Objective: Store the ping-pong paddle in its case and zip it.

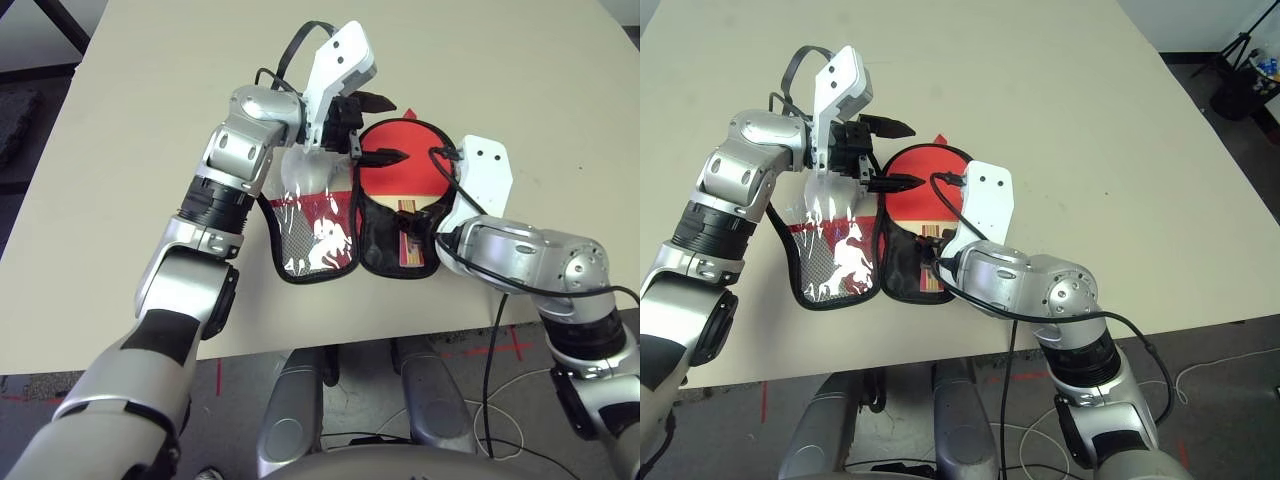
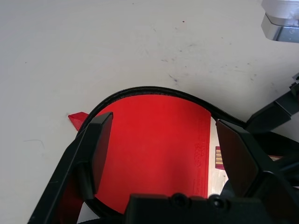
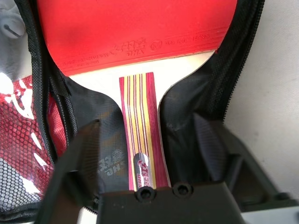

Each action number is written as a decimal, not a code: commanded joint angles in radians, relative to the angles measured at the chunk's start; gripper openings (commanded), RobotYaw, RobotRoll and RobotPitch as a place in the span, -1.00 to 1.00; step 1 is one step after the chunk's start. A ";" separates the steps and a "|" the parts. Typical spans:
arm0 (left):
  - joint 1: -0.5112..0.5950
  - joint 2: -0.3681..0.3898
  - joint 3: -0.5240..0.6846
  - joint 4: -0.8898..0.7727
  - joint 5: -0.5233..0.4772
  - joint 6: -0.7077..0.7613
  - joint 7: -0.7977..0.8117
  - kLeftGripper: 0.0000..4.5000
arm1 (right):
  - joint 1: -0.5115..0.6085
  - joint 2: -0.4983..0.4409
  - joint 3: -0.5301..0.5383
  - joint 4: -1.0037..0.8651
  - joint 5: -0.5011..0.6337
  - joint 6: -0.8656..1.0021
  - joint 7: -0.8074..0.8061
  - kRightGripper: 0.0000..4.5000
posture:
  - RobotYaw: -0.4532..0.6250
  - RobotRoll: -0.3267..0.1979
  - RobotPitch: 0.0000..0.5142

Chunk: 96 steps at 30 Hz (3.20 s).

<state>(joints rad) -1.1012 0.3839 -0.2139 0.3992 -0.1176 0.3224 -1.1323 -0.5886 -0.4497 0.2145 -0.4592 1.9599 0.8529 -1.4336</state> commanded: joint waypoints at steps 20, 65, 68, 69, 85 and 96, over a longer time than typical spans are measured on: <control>0.029 0.059 0.075 -0.050 -0.024 0.038 0.083 1.00 | -0.040 -0.369 -0.342 0.216 0.003 0.224 0.724 0.99 | -0.45 0.25 -0.04; 0.232 0.212 0.419 -0.107 -0.356 0.545 0.362 1.00 | -0.020 -0.228 -0.464 0.588 -0.886 0.305 1.845 0.99 | -0.18 0.25 -0.08; 0.269 0.203 0.420 -0.114 -0.370 0.571 0.364 1.00 | -0.014 -0.223 -0.490 0.568 -0.882 0.326 1.831 0.99 | -0.18 0.25 -0.08; 0.286 0.193 0.421 -0.122 -0.382 0.593 0.368 1.00 | -0.014 -0.220 -0.499 0.563 -0.880 0.333 1.824 0.99 | -0.18 0.25 -0.08; 0.332 0.090 0.340 -0.173 -0.401 0.630 0.388 1.00 | -0.024 -0.170 -0.546 0.520 -0.886 0.379 1.771 0.99 | -0.25 0.25 -0.06; 0.325 0.181 0.302 -0.353 -0.521 0.848 0.307 0.04 | -0.035 -0.158 -0.547 0.527 -0.900 0.378 1.774 1.00 | -0.24 0.25 -0.05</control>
<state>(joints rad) -0.7785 0.5543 0.0987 0.0863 -0.6026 1.1186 -0.8090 -0.6202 -0.6100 -0.3280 0.0801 1.0733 1.2182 0.3397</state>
